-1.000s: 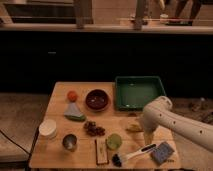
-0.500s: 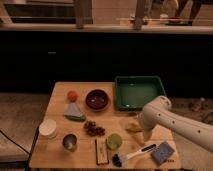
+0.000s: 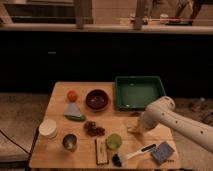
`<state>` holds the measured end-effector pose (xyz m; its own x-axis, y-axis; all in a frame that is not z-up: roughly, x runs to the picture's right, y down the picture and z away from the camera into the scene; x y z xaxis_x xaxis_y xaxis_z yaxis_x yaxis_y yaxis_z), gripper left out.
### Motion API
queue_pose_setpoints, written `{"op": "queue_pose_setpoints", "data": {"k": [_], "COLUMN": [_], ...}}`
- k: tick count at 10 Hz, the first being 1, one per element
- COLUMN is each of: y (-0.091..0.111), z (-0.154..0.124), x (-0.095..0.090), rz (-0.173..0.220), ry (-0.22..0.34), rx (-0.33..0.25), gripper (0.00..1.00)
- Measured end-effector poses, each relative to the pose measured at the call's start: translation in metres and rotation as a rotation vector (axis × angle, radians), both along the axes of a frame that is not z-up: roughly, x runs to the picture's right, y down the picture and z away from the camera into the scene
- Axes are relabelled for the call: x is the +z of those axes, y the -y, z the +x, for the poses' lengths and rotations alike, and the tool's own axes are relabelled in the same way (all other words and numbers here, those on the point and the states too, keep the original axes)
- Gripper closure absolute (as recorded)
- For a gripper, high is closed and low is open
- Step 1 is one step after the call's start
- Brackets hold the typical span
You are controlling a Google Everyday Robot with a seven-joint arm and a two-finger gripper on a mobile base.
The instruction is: Place banana in metal cup
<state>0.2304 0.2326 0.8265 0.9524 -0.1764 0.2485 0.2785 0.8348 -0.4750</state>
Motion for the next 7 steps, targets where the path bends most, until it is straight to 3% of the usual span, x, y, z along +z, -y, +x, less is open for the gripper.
{"op": "queue_pose_setpoints", "data": {"k": [1, 2, 7], "y": [0.000, 0.000, 0.014], "z": [0.004, 0.007, 0.009], "x": [0.001, 0.000, -0.023], "rz": [0.000, 0.000, 0.020], "ry": [0.007, 0.011, 0.047], "rx": [0.007, 0.012, 0.000], "gripper": [0.98, 1.00, 1.00]}}
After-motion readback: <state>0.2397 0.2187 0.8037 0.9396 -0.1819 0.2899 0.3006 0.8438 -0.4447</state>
